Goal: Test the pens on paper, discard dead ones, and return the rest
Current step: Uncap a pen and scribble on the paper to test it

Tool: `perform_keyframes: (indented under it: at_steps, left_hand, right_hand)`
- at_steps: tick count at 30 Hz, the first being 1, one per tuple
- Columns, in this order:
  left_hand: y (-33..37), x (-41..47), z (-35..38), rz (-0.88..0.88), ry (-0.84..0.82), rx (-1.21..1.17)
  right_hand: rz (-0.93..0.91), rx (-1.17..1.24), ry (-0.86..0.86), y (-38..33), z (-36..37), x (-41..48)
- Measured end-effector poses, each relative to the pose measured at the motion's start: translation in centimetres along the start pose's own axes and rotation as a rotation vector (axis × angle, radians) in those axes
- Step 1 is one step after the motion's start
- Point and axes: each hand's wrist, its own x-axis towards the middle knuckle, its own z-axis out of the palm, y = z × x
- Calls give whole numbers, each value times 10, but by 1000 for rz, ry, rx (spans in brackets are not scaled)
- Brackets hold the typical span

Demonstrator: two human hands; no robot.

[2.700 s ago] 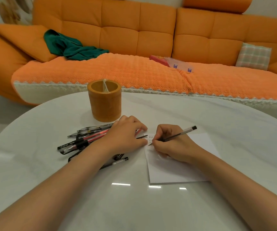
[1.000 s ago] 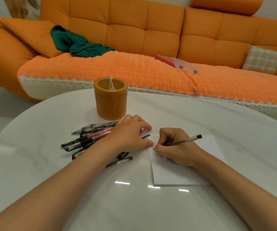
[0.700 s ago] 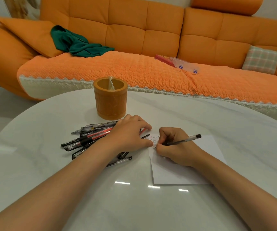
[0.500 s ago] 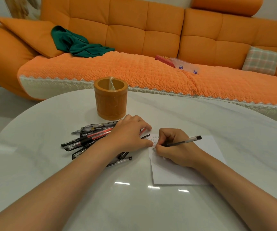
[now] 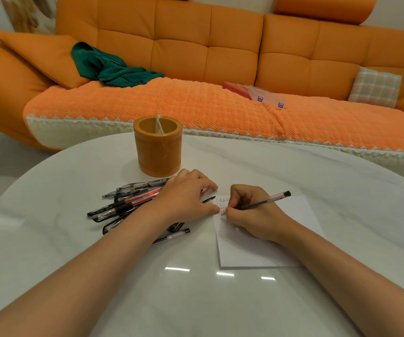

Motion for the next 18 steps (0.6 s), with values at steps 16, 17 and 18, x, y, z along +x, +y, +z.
perform_keyframes:
  at_steps: [16, 17, 18]
  left_hand:
    - [2, -33, -15, 70, 156, 196]
    - [4, -33, -13, 71, 142, 224]
    - [6, -33, -11, 69, 138, 242]
  right_hand:
    - [-23, -27, 104, -1, -30, -13]
    - [-14, -29, 79, -2, -31, -14]
    - [8, 19, 63, -3, -32, -15]
